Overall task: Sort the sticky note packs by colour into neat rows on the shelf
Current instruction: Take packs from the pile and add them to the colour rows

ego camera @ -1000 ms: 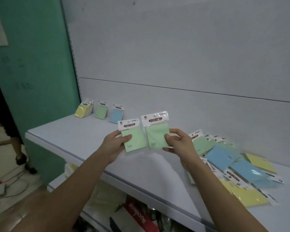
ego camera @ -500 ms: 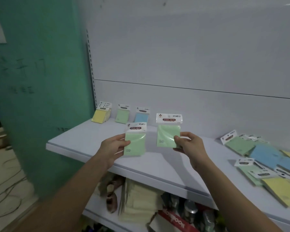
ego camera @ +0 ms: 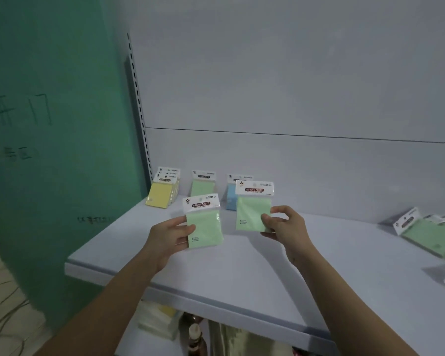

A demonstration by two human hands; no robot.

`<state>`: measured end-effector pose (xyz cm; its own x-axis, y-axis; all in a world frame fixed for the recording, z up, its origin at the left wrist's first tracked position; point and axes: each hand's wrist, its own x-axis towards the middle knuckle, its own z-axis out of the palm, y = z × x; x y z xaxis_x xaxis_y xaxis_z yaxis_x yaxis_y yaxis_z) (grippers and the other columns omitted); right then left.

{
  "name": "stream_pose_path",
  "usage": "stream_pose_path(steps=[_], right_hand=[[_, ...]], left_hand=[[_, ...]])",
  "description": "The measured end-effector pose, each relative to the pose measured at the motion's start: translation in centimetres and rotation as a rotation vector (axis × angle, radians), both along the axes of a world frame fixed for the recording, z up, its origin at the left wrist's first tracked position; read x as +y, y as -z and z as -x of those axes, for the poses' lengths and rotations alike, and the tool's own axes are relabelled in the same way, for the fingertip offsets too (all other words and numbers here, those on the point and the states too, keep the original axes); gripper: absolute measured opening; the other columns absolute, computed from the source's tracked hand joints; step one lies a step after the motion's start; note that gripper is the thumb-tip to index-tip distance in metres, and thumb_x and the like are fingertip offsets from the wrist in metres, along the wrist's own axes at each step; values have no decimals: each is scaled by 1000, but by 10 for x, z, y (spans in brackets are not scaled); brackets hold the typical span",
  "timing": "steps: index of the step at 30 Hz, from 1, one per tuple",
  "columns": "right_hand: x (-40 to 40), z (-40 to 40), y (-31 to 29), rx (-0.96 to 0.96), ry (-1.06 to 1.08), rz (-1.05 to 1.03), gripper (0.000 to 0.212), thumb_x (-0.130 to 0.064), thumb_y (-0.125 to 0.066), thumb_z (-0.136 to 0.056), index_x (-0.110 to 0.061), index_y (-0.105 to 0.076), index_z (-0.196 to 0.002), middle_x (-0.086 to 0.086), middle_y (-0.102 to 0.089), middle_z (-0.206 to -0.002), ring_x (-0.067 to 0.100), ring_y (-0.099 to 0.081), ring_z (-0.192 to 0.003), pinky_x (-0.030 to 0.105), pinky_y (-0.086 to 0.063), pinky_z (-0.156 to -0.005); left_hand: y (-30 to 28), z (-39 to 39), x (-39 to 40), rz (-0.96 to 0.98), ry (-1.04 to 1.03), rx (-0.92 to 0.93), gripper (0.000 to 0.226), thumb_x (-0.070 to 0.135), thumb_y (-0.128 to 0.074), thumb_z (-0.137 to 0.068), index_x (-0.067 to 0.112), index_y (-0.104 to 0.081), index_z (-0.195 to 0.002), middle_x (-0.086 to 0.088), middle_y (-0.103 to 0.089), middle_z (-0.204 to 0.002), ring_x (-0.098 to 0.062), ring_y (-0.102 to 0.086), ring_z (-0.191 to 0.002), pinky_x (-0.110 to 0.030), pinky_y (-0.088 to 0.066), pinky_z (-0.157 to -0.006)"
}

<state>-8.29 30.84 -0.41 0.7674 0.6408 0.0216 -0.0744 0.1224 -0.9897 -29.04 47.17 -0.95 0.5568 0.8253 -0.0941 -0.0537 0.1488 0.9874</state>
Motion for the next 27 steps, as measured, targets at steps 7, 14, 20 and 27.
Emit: stream_pose_path(steps=[7, 14, 20, 27], right_hand=[[70, 2, 3, -28, 49, 50, 19, -11, -70, -84, -10, -59, -99, 10, -68, -82, 19, -63, -67, 27, -52, -57], [125, 19, 20, -18, 77, 74, 18, -6, -70, -84, -9, -55, -94, 9, -68, -93, 25, -68, -80, 29, -58, -63], [183, 39, 24, -64, 160, 118, 18, -5, -73, -82, -11, -57, -87, 22, -68, -98, 33, -70, -85, 33, -61, -64], [234, 44, 36, -295, 369, 290, 17, -15, -76, -79, -20, -62, -86, 10, -69, -89, 28, -70, -77, 39, -60, -62]], left_hand=[[2, -3, 74, -90, 36, 4, 34, 2, -70, -82, 13, -67, -113, -9, -74, -102, -26, -72, -90, -31, -60, -71], [10, 11, 143, -126, 96, 55, 31, 2, -72, -80, 14, -69, -109, -6, -75, -100, -25, -73, -84, -30, -60, -66], [16, 19, 195, -170, 208, 61, 29, -2, -73, -78, 19, -72, -98, -5, -75, -94, -25, -73, -81, -39, -61, -72], [26, 19, 220, -175, 225, -20, 28, -6, -73, -76, 17, -73, -93, -3, -73, -85, -22, -73, -73, -40, -61, -68]])
